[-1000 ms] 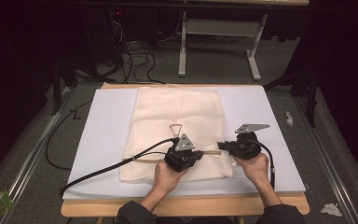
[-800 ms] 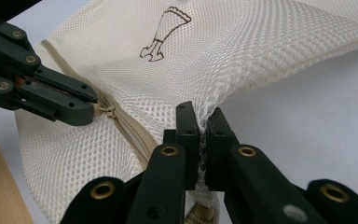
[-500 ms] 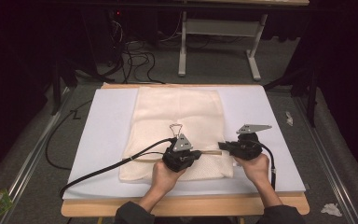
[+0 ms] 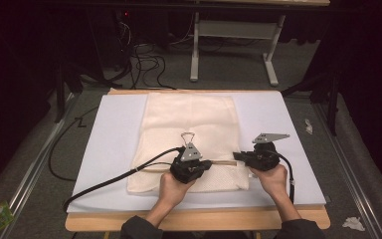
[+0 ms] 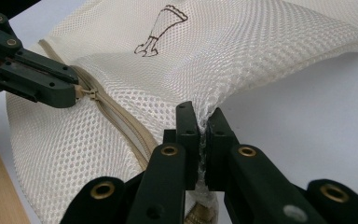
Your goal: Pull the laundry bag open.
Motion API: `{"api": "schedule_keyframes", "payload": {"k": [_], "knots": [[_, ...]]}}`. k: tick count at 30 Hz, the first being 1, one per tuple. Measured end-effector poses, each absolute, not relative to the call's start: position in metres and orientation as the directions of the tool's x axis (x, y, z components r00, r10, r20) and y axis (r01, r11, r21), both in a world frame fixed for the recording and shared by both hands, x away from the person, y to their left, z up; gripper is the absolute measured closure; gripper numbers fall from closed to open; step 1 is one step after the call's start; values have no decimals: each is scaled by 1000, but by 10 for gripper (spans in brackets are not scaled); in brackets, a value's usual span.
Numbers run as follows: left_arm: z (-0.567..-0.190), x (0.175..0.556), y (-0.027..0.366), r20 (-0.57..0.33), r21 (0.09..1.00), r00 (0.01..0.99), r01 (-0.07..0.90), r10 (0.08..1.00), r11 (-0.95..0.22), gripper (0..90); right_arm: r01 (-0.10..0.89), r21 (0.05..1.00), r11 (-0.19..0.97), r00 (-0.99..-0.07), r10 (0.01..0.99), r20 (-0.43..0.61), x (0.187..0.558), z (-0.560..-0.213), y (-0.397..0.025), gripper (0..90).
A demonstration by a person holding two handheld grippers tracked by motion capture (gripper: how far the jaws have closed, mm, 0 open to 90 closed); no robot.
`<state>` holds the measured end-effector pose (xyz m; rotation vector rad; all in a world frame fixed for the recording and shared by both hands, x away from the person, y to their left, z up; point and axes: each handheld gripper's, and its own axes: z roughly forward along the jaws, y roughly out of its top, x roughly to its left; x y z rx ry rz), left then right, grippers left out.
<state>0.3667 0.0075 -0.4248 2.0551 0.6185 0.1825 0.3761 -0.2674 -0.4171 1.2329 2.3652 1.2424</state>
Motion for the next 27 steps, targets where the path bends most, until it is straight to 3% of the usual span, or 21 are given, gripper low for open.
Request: {"api": "schedule_keyframes", "payload": {"k": [27], "knots": [[-417,362,27,-103,842,847,353,522,-407,874,577,757,307,-633,753,178,376,-416,-262,883]]}}
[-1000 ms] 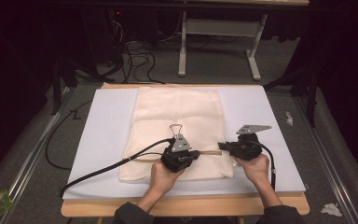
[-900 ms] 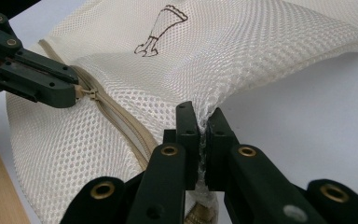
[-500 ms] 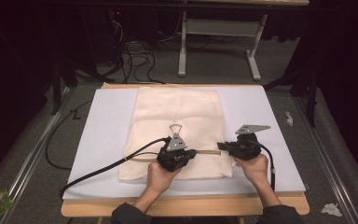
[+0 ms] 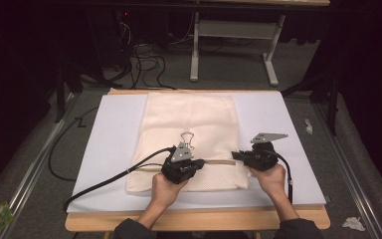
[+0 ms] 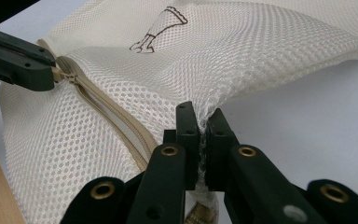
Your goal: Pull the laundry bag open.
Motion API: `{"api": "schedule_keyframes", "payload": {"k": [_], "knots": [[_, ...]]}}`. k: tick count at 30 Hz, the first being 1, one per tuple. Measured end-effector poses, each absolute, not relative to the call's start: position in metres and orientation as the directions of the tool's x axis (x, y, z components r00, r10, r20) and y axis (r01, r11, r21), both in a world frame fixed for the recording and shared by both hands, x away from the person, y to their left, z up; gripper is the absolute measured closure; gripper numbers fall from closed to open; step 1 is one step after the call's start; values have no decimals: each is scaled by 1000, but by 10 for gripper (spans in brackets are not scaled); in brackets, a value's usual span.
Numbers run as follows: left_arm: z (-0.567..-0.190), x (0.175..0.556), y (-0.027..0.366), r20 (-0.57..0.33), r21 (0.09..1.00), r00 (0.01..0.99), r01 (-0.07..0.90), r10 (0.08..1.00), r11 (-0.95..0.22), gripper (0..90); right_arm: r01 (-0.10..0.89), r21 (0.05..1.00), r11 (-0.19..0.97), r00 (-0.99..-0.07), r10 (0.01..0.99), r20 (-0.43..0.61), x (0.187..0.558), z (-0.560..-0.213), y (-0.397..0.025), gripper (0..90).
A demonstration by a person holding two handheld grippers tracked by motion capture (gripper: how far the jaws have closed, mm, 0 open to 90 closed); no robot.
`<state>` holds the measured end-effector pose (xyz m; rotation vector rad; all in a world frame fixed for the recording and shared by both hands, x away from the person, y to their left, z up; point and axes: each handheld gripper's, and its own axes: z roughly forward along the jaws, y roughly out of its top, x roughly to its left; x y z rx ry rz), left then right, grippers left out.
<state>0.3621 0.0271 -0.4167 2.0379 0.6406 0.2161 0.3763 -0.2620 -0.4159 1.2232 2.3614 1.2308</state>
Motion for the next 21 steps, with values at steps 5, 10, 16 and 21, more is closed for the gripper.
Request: {"api": "schedule_keyframes", "payload": {"k": [5,10,16,21], "knots": [[-418,363,29,-105,843,844,356,526,-403,874,575,760,304,-640,745,186,377,-417,-262,883],[-418,363,34,-99,842,837,359,538,-402,874,575,758,306,-640,746,184,378,-418,-263,883],[-417,363,42,-108,850,828,363,550,-381,874,590,747,308,-625,759,181,379,-418,-262,883],[-416,364,51,-102,851,819,366,565,-377,874,581,749,319,-631,758,167,379,-419,-262,884]]}}
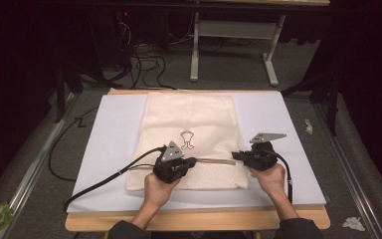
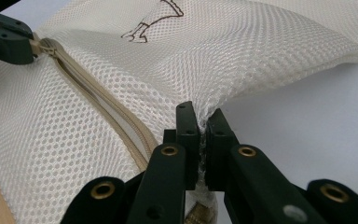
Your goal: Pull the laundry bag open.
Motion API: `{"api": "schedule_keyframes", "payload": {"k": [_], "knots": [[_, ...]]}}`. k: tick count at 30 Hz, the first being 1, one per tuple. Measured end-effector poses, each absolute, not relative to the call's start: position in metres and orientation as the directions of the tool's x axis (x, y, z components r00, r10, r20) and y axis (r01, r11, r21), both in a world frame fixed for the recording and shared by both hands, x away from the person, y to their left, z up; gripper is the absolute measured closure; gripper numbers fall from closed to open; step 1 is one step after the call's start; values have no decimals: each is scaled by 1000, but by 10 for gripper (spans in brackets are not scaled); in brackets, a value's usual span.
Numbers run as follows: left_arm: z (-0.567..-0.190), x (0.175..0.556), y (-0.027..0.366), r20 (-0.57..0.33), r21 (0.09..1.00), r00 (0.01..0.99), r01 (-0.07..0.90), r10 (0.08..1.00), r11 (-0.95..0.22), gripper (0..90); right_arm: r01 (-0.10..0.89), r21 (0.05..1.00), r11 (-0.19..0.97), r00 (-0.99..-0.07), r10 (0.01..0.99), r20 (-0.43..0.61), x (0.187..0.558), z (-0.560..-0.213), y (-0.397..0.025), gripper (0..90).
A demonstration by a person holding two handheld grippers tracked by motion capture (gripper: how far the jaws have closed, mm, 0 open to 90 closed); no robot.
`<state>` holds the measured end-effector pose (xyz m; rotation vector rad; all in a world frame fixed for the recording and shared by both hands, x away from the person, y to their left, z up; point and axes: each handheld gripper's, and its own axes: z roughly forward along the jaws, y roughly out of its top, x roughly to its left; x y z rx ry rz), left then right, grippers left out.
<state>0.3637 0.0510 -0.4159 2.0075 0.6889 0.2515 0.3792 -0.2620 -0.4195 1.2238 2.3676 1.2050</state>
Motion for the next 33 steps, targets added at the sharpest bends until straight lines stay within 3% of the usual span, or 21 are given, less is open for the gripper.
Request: {"api": "schedule_keyframes", "payload": {"k": [33], "knots": [[-408,361,68,-107,863,804,367,585,-346,874,585,746,319,-632,755,173,378,-424,-262,884]]}}
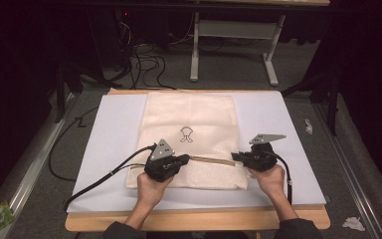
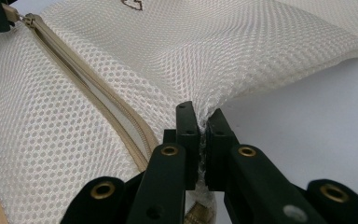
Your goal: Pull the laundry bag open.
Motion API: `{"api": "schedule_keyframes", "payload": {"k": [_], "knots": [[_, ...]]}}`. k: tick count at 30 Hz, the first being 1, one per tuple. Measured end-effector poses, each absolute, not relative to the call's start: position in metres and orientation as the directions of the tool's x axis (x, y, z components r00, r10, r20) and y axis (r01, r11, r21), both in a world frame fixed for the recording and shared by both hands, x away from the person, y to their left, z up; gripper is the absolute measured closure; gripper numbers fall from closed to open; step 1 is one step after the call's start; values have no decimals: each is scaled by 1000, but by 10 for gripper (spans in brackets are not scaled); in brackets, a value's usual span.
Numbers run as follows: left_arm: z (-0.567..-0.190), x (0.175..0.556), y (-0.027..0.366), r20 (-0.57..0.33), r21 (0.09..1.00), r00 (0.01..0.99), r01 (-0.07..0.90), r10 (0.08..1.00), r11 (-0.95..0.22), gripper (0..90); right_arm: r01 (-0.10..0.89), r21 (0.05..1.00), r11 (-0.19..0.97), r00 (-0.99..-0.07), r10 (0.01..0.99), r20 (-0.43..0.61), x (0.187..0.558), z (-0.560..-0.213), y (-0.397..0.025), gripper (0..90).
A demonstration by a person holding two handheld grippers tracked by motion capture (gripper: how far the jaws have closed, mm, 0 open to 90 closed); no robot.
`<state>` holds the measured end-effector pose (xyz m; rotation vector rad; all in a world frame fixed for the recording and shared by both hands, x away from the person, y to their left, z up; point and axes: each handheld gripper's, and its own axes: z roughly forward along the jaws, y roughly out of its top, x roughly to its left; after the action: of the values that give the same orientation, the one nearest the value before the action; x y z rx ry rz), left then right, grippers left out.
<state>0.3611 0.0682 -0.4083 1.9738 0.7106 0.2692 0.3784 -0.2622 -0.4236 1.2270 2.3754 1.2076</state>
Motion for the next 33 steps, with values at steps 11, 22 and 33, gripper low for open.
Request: {"api": "schedule_keyframes", "payload": {"k": [11,22,33], "knots": [[-404,361,80,-105,870,794,365,599,-331,874,579,745,332,-636,755,158,380,-420,-260,884],[-405,361,90,-114,874,781,373,613,-312,874,582,739,339,-633,759,150,380,-420,-260,884],[-402,361,101,-116,880,764,376,635,-292,875,582,737,344,-631,763,142,381,-422,-260,884]]}}
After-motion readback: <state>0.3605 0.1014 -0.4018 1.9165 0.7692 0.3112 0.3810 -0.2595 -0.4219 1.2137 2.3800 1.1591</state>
